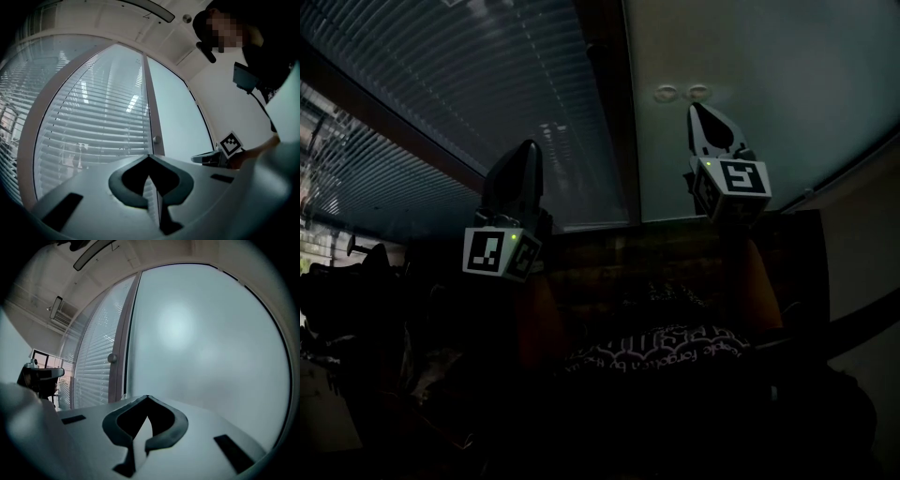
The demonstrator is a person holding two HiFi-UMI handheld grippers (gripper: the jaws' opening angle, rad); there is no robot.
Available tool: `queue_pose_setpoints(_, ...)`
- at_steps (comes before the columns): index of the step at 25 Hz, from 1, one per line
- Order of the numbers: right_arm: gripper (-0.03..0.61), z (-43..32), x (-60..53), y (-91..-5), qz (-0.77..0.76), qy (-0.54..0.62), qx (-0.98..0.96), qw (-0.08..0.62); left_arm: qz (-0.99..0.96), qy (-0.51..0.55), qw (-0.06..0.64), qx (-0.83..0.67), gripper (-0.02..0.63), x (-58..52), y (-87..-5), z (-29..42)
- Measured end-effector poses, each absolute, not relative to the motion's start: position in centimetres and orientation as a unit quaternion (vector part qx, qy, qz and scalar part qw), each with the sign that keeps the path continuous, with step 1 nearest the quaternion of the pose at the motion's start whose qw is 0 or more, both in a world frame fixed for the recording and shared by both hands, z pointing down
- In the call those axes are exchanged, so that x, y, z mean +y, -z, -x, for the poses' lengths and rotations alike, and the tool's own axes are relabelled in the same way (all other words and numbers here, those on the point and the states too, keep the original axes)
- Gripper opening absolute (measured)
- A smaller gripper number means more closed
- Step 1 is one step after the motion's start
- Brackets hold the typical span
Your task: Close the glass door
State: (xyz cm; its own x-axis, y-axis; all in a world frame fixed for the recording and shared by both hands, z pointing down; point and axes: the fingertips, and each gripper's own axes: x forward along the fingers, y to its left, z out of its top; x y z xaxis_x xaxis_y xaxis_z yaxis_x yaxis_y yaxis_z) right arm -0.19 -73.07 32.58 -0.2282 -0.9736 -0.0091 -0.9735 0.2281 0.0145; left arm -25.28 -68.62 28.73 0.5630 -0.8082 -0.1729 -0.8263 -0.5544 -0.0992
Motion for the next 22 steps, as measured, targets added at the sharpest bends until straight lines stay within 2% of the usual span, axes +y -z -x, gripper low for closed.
queue_pose_setpoints(22,0.003,0.84,-73.10,-32.41,-0.614,0.018,-0.789,0.018,0.879,-0.051,0.085,0.466,0.002,-68.57,-28.59,25.27)
